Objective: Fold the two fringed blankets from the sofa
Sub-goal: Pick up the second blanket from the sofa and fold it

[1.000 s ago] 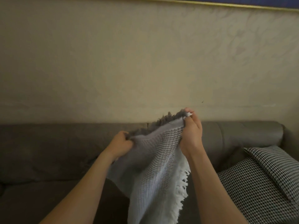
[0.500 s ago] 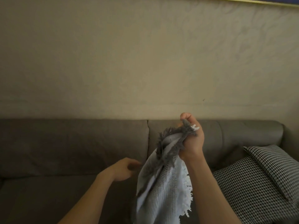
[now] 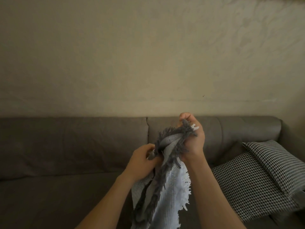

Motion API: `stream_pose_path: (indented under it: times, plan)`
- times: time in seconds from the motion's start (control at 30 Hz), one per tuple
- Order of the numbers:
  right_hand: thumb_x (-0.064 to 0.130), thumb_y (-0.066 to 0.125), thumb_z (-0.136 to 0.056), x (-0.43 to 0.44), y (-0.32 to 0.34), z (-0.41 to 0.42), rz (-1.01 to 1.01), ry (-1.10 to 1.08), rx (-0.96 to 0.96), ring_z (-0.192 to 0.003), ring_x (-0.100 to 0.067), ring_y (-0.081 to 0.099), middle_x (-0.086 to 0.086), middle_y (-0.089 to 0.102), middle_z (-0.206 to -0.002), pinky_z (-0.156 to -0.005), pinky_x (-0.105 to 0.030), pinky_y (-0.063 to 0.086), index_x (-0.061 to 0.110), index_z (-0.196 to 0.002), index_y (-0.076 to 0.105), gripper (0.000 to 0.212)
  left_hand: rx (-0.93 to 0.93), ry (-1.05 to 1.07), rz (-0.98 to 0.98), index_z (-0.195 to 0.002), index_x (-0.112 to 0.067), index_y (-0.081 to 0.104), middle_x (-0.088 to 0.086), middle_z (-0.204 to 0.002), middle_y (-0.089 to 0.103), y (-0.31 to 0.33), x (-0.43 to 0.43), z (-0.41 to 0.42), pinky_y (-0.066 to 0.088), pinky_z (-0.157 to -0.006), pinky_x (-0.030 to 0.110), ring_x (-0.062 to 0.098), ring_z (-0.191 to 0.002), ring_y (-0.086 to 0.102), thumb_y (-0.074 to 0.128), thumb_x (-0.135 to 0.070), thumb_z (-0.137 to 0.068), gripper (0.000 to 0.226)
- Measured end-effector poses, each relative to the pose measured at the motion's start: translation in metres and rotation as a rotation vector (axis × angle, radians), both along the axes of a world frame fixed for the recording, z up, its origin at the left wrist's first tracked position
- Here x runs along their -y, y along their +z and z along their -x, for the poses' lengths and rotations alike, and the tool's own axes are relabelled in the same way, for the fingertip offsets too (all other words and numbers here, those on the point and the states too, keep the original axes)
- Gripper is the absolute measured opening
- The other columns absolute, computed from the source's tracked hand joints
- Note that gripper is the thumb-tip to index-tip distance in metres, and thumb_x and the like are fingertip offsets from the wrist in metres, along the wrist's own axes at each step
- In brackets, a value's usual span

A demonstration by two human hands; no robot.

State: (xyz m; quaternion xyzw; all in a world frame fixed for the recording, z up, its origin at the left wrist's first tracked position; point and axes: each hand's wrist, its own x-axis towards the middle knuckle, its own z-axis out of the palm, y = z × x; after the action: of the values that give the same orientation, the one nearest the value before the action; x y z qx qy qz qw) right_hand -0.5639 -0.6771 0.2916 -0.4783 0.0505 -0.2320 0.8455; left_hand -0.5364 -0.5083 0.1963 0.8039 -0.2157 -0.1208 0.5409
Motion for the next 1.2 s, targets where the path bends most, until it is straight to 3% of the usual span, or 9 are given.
stream_pose_path:
  times: [0.17,0.27,0.37,0.47,0.6,0.73,0.83,1.0,1.2]
  plan:
    - [0.013,0.052,-0.085,-0.006,-0.002,0.002,-0.003,-0.024,-0.075,-0.059,-0.017,0.023,-0.005,0.033,-0.069,-0.057,-0.042,0.012,0.016,-0.081,0.061,0.010,0.194,0.144,-0.077,-0.059,-0.034,0.048,-0.019,-0.055,0.056,0.007,0.013,-0.004,0.036,-0.054,0.023,-0.004,-0.055,0.055,0.073,-0.026,-0.091,0.041]
    - [0.016,0.063,-0.069,-0.009,0.003,0.005,-0.084,0.004,-0.079,-0.053,-0.015,0.025,-0.004,0.034,-0.063,-0.050,-0.033,0.015,0.014,-0.079,0.058,0.011,0.203,0.121,-0.234,-0.072,-0.031,0.060,-0.017,-0.067,0.063,0.000,0.003,-0.014,0.048,-0.060,0.034,0.011,-0.075,0.068,0.055,-0.034,-0.079,0.009]
    - [0.022,0.060,-0.068,-0.007,0.011,0.009,-0.187,0.001,-0.047,-0.043,-0.012,0.030,0.001,0.036,-0.057,-0.042,-0.021,0.023,0.013,-0.078,0.055,0.015,0.165,0.218,-0.359,-0.061,-0.030,0.057,-0.008,-0.064,0.062,-0.017,-0.013,-0.021,0.050,-0.058,0.037,0.023,-0.072,0.067,0.057,-0.015,-0.081,0.024]
    - [0.017,0.052,-0.073,-0.002,0.015,0.011,-0.225,-0.048,-0.023,-0.045,-0.015,0.030,0.000,0.035,-0.055,-0.045,-0.023,0.025,0.012,-0.079,0.053,0.008,0.084,0.340,-0.476,-0.060,-0.025,0.062,-0.006,-0.061,0.061,-0.039,-0.032,-0.025,0.041,-0.058,0.031,0.027,-0.070,0.066,0.064,-0.008,-0.092,0.037]
    - [0.017,0.061,-0.069,0.003,0.007,-0.001,-0.369,-0.153,-0.062,-0.059,-0.020,0.039,-0.005,0.041,-0.069,-0.058,-0.032,0.033,0.017,-0.075,0.058,0.007,-0.082,0.482,-0.436,-0.089,-0.027,0.077,0.010,-0.098,0.079,-0.058,-0.049,-0.032,0.051,-0.077,0.037,0.039,-0.103,0.071,0.068,-0.011,-0.093,0.019]
    - [0.024,0.068,-0.068,0.000,0.003,-0.011,-0.367,-0.292,-0.183,-0.067,-0.018,0.020,0.003,0.026,-0.073,-0.061,-0.040,0.023,0.025,-0.063,0.041,0.027,-0.085,0.385,-0.200,-0.073,-0.028,0.074,-0.001,-0.083,0.079,-0.041,-0.046,-0.038,0.050,-0.073,0.028,0.017,-0.085,0.071,0.063,-0.007,-0.093,0.031]
    - [0.012,0.054,-0.080,-0.003,0.014,-0.015,-0.280,-0.435,-0.201,-0.060,-0.015,0.032,0.004,0.041,-0.066,-0.057,-0.037,0.028,0.024,-0.067,0.054,0.018,-0.054,0.430,-0.049,-0.078,-0.020,0.078,-0.007,-0.075,0.077,-0.042,-0.053,-0.037,0.052,-0.071,0.026,0.007,-0.077,0.069,0.051,-0.013,-0.082,0.029]
    - [-0.002,0.032,-0.097,-0.006,0.019,-0.029,-0.176,-0.639,-0.106,-0.057,-0.008,0.046,0.003,0.051,-0.073,-0.051,-0.024,0.040,0.013,-0.092,0.051,0.025,-0.226,0.122,-0.233,-0.055,-0.024,0.048,-0.013,-0.055,0.049,-0.054,-0.063,-0.026,0.034,-0.059,0.031,0.005,-0.061,0.046,0.061,-0.028,-0.081,0.029]
    - [0.004,0.032,-0.099,-0.021,0.018,-0.045,-0.025,-0.670,-0.126,-0.074,-0.014,0.050,-0.003,0.053,-0.087,-0.063,-0.034,0.045,0.014,-0.098,0.051,0.021,-0.103,-0.022,-0.249,-0.077,-0.021,0.062,-0.005,-0.072,0.067,-0.044,-0.036,-0.027,0.044,-0.061,0.017,-0.002,-0.064,0.055,0.079,-0.020,-0.081,0.018]
